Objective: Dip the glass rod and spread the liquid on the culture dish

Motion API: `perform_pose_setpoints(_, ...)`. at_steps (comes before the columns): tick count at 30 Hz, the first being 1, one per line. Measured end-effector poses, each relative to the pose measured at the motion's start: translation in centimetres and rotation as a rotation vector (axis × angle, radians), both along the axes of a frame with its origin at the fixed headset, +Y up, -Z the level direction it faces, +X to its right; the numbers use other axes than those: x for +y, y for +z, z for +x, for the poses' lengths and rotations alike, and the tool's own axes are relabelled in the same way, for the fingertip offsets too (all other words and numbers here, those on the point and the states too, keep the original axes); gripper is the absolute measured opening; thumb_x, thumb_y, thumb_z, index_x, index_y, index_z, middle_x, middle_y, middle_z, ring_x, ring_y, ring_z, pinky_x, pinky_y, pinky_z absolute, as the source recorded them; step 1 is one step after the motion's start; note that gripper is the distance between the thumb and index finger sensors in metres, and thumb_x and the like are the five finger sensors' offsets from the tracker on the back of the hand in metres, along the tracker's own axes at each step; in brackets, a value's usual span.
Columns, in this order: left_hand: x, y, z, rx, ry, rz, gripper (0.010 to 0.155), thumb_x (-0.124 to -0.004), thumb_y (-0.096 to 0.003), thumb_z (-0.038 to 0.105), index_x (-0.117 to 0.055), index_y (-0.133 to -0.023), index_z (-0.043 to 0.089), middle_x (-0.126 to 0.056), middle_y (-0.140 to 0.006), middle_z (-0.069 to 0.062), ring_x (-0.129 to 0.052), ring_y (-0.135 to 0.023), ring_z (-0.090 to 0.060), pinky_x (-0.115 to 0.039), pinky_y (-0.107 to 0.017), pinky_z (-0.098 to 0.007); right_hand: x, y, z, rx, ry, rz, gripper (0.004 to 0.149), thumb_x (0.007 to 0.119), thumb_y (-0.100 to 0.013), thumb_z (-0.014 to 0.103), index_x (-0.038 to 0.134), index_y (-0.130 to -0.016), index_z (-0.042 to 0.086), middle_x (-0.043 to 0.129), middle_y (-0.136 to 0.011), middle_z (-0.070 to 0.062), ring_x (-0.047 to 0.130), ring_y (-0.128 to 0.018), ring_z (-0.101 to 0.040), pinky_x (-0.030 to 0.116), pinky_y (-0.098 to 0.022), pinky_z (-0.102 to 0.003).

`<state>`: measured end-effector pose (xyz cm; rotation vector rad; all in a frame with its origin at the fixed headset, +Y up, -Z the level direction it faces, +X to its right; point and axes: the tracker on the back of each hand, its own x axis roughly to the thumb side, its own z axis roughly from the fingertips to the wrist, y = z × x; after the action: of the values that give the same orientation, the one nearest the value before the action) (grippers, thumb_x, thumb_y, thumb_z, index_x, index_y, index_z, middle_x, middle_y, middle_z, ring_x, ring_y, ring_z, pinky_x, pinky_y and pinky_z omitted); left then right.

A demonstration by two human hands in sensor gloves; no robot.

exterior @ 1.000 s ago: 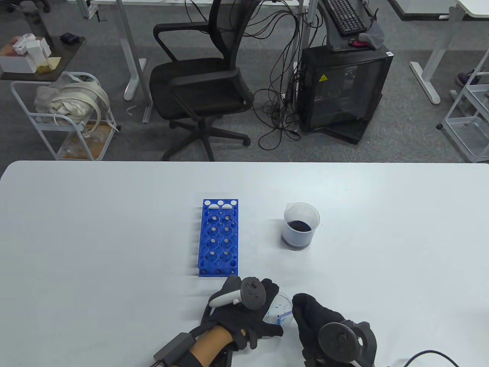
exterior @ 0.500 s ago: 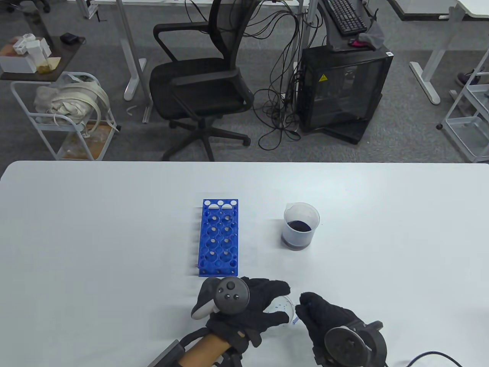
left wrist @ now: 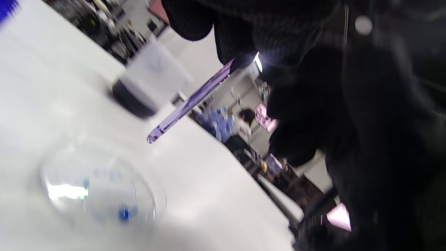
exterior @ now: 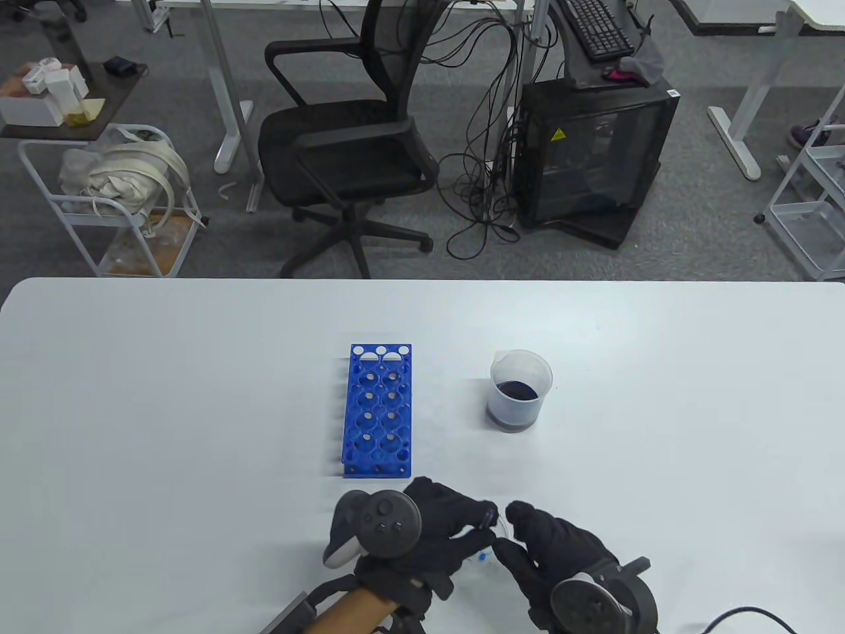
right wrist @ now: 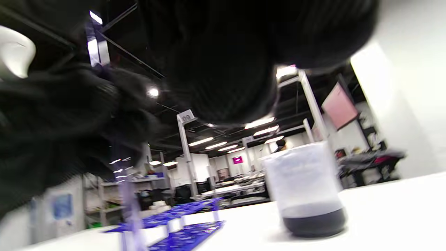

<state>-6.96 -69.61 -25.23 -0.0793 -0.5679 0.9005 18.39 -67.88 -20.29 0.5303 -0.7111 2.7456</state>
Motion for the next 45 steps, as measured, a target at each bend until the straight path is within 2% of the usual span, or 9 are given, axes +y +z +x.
perform_pose_setpoints(3,0.7,-1.4,-4.7,0.182,0.079,0.0,0.045,-0.077,-0.0676,0.043,-0.058,-0.108,0.036,-0.07,-0.109,0.008,-0.054,-0.101,-0.022,-0.015,-0.08,-0.064,-0.5,-1.0,1.5,-0.101,0.162,-0.022,0.091,0.05,-0.036,0.081,0.036,-0.105,0.023,0.06,-0.108,-0.012,0.077,-0.094,-0.041,0.073,-0.057,-0.063)
perform_pose_setpoints(5,0.2,-2.2,-6.9,0.262,0.123,-0.014,0.045,-0.078,-0.0676,0.042,-0.059,-0.108,0.036,-0.07,-0.109,0.008,-0.055,-0.1,-0.022,-0.016,-0.08,-0.064,-1.0,-1.6,2.2,-0.124,0.195,-0.1,0.097,0.047,-0.034,0.084,0.022,-0.107,0.026,0.039,-0.117,-0.015,0.048,-0.109,-0.052,0.051,-0.068,-0.078)
perform_pose_setpoints(6,-0.2,-2.5,-7.8,0.301,0.14,-0.02,0.049,-0.078,-0.0676,0.042,-0.059,-0.11,0.028,-0.07,-0.109,0.007,-0.056,-0.099,-0.021,-0.017,-0.081,-0.064,-1.1,-1.8,2.5,-0.133,0.19,-0.118,0.097,0.047,-0.034,0.084,0.02,-0.107,0.026,0.037,-0.117,-0.015,0.045,-0.11,-0.053,0.047,-0.068,-0.08)
perform_pose_setpoints(11,-1.2,-4.0,-8.3,0.335,0.092,-0.059,0.047,-0.078,-0.0681,0.041,-0.058,-0.11,0.035,-0.07,-0.11,0.01,-0.055,-0.101,-0.019,-0.015,-0.083,-0.063,-1.4,-2.1,2.7,-0.127,0.156,-0.153,0.097,0.048,-0.034,0.084,0.021,-0.107,0.025,0.038,-0.116,-0.016,0.048,-0.109,-0.051,0.048,-0.067,-0.08)
perform_pose_setpoints(16,-3.3,-6.0,-7.5,0.319,-0.01,-0.213,0.048,-0.074,-0.0703,0.044,-0.052,-0.112,0.036,-0.065,-0.114,0.013,-0.05,-0.105,-0.017,-0.01,-0.084,-0.061,-2.0,-2.0,2.1,-0.111,0.176,-0.167,0.097,0.048,-0.034,0.083,0.023,-0.107,0.024,0.041,-0.116,-0.016,0.052,-0.108,-0.049,0.049,-0.067,-0.08)
perform_pose_setpoints(26,-5.9,-6.8,-6.9,0.304,-0.075,-0.311,0.051,-0.072,-0.0705,0.044,-0.047,-0.114,0.038,-0.06,-0.117,0.014,-0.031,-0.114,-0.02,0.004,-0.078,-0.06,-3.1,-2.5,1.5,-0.096,0.206,-0.218,0.096,0.048,-0.035,0.082,0.024,-0.107,0.023,0.04,-0.116,-0.016,0.052,-0.108,-0.048,0.048,-0.067,-0.08)
perform_pose_setpoints(33,-4.1,-2.9,-6.9,0.339,-0.325,-0.126,0.101,-0.075,-0.0571,0.071,-0.01,-0.123,0.028,0.001,-0.129,-0.008,0.014,-0.107,-0.04,0.018,-0.059,-0.069,-3.1,-2.8,1.4,-0.098,0.222,-0.214,0.098,0.048,-0.034,0.084,0.022,-0.107,0.024,0.038,-0.116,-0.016,0.054,-0.107,-0.047,0.049,-0.067,-0.079)
perform_pose_setpoints(38,-4.4,1.3,-6.9,0.201,-0.465,-0.255,0.096,-0.053,-0.0527,0.085,0.001,-0.12,0.044,0.031,-0.119,-0.005,0.039,-0.091,-0.039,0.023,-0.049,-0.071,-3.4,-2.7,0.9,-0.091,0.256,-0.207,0.098,0.047,-0.033,0.084,0.023,-0.107,0.025,0.04,-0.116,-0.016,0.054,-0.108,-0.048,0.047,-0.068,-0.08)
perform_pose_setpoints(45,-3.9,1.0,-6.0,0.176,-0.515,-0.254,0.093,-0.049,-0.0509,0.087,0.006,-0.116,0.049,0.037,-0.113,-0.003,0.043,-0.085,-0.037,0.023,-0.043,-0.071,-4.0,-2.3,0.2,-0.085,0.288,-0.213,0.098,0.047,-0.033,0.084,0.023,-0.107,0.025,0.041,-0.116,-0.016,0.055,-0.107,-0.048,0.047,-0.067,-0.08)
